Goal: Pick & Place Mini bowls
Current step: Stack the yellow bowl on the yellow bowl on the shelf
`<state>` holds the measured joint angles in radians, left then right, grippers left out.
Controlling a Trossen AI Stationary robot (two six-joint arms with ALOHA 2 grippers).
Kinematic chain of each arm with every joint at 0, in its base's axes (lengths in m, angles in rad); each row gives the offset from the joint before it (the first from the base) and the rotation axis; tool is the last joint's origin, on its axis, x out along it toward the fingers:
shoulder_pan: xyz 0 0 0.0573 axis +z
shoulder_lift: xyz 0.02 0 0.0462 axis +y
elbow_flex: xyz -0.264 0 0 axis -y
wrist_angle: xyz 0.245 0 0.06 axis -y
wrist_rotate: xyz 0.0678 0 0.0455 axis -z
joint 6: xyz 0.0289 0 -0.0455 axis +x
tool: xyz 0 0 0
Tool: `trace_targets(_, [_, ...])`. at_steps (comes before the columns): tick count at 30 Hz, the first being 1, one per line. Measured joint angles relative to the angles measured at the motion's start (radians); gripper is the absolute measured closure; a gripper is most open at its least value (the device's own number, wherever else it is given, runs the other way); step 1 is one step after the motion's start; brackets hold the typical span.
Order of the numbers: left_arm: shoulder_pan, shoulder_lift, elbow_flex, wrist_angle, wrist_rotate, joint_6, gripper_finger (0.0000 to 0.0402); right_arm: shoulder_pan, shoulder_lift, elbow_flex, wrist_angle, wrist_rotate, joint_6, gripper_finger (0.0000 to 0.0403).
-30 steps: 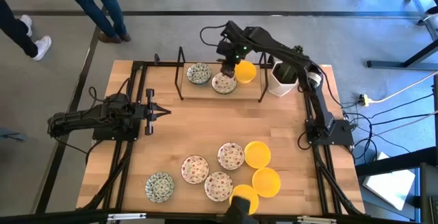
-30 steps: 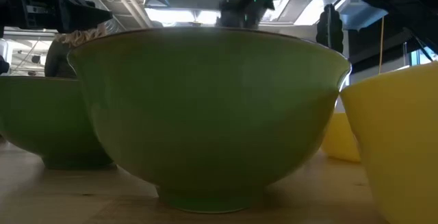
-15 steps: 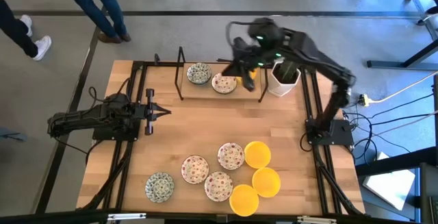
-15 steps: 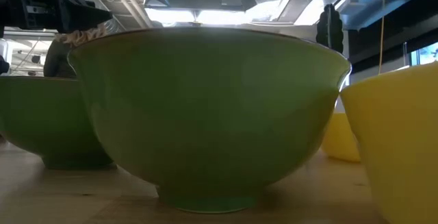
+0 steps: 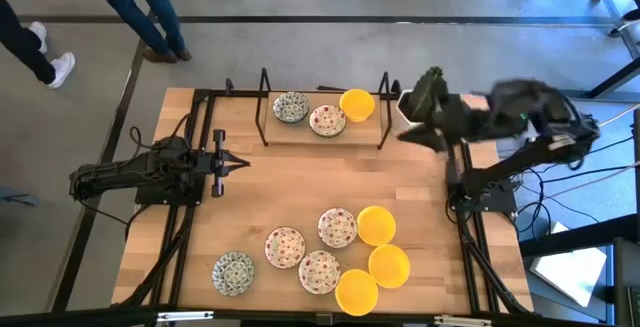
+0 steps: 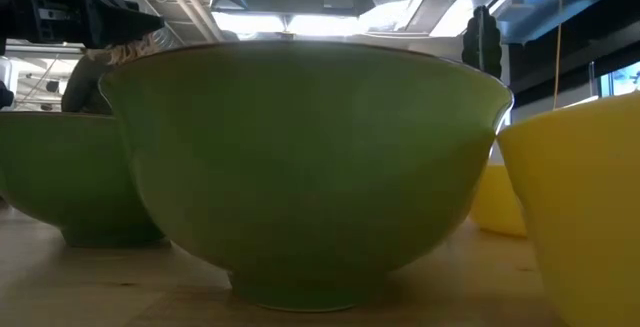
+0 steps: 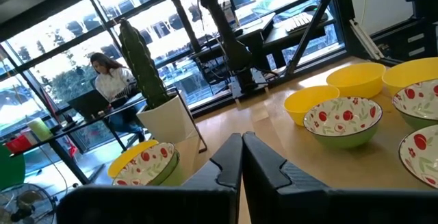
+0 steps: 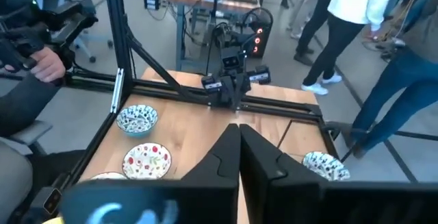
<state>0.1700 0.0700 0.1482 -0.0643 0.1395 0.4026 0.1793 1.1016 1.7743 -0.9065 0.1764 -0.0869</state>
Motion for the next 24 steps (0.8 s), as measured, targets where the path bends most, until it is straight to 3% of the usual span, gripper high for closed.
trace_targets(5, [0.0, 0.0, 0.0, 0.0, 0.0, -0.001, 0.0394, 0.099, -0.24, -0.407, 0.267, 0.049, 0.033, 0.0398])
trace_targets(11, [0.0, 0.0, 0.0, 0.0, 0.0, -0.022, 0.0398, 0.133, -0.485, -0.816, 0.529, 0.051, 0.034, 0.04])
trace_targets(24, [0.0, 0.0, 0.0, 0.0, 0.0, -0.026, 0.0397, 0.142, -0.92, -1.361, 0.868, -0.015, 0.02, 0.0396])
